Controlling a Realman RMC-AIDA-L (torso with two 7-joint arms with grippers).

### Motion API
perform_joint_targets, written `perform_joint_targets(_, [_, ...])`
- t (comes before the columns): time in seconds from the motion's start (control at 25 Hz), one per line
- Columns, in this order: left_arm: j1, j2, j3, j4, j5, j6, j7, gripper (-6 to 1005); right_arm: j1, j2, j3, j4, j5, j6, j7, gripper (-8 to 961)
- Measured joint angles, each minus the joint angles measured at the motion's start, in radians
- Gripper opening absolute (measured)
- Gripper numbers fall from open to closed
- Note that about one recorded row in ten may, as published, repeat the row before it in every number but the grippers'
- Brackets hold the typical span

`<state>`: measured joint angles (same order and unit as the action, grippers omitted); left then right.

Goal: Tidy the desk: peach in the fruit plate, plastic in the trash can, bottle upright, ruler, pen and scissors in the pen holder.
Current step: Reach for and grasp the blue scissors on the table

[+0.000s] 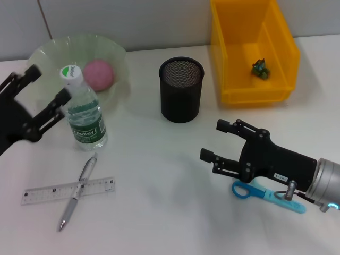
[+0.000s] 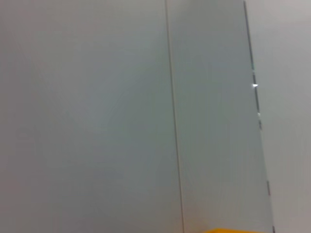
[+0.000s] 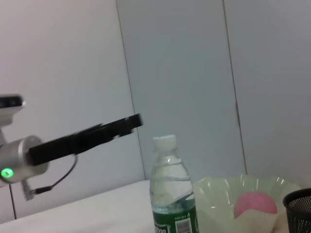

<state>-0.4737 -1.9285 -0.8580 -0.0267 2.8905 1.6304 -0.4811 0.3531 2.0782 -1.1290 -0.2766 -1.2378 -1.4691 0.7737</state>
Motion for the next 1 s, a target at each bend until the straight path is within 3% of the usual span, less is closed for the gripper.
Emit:
perform_joint_targets(0.16, [0.037, 0.035, 0.096, 0.013, 0.0, 0.069, 0.005, 758, -0.017, -0.006, -0.002, -0.056, -0.007, -0.002, 0.089, 782])
perform_joint_targets(0.32, [0.041, 0.04, 0.211, 0.067, 0.0, 0.146, 0.019, 757, -0.058, -0.025, 0.0, -0.238, -0.105, -0.003, 0.364, 781])
perform_joint_targets(0.44, [0.039, 0.03, 0.247, 0.099, -0.001, 0.176, 0.028, 757, -0.095, -0.03, 0.035, -0.504, -0.315, 0.002, 0.698, 780])
perform_joint_targets(0.48, [0.034, 0.014, 0.251, 0.123, -0.001, 0.182, 0.028, 757, -0.102, -0.027, 0.049, -0.589, -0.393, 0.001, 0.806, 779])
perform_joint_targets(0.64, [0.029, 0.001, 0.252, 0.141, -0.001, 0.178, 0.026, 757, -0.109, 0.0, 0.068, -0.994, -0.749, -0.033, 1.22, 777])
perform_joint_targets(0.76, [0.029, 0.001, 0.252, 0.141, -0.001, 0.178, 0.026, 757, -0.068, -0.001, 0.05, -1.231, -0.947, -0.128, 1.483, 776])
perform_joint_targets(1.0, [0.027, -0.009, 0.253, 0.155, -0.007, 0.176, 0.022, 757, 0.084, -0.007, 0.058, -1.389, -1.171, -0.421, 1.67, 774])
